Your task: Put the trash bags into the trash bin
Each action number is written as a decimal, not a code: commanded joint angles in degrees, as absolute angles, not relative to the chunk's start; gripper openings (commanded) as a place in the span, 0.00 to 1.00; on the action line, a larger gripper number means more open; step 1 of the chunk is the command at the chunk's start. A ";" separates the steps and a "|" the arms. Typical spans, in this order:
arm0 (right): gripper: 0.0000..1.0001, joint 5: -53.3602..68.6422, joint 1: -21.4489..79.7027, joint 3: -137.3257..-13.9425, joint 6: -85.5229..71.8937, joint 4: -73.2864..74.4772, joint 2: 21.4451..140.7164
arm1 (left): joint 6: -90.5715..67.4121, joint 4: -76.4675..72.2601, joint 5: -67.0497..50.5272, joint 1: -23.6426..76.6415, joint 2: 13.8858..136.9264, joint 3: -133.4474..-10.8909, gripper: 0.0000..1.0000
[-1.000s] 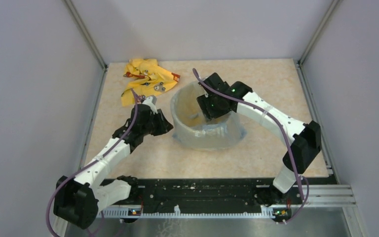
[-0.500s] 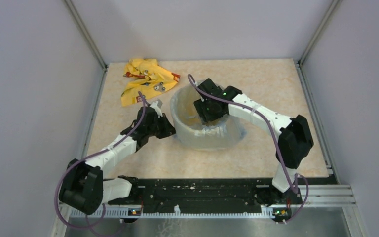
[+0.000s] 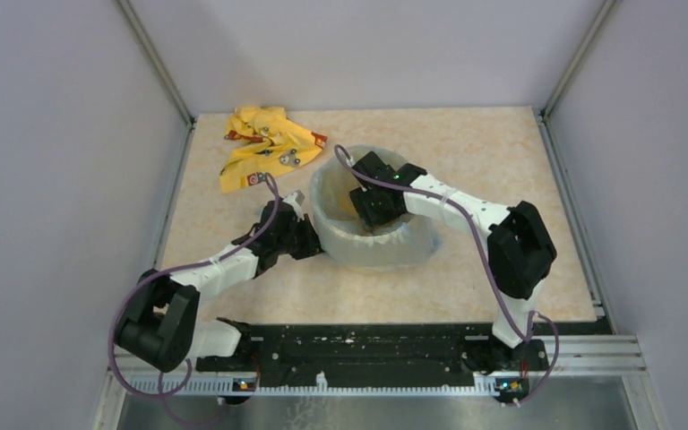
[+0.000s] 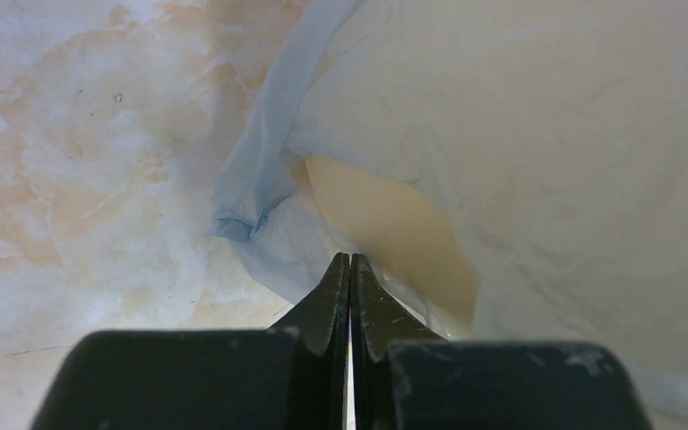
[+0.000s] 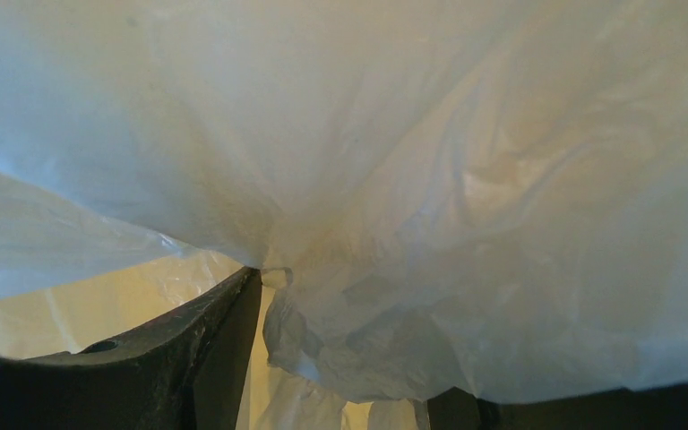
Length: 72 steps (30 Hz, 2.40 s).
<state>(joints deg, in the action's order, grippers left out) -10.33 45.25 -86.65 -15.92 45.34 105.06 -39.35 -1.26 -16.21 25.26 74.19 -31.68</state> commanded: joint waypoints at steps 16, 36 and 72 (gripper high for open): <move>0.62 -7.87 44.65 -80.97 -14.93 35.91 108.28 | -39.62 -5.54 -13.85 26.43 73.24 -30.28 0.00; 0.63 -9.84 43.65 -77.18 -14.47 31.08 111.07 | -40.26 -5.62 -12.26 27.72 71.42 -28.24 0.00; 0.62 -16.45 43.20 -75.54 -13.59 31.57 116.36 | -39.97 -0.55 -8.30 28.20 64.25 -30.35 0.16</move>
<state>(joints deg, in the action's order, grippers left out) -12.21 44.38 -76.05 -14.59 28.32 111.31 -40.62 -1.21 -10.09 27.92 66.11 -28.62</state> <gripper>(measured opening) 0.620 0.154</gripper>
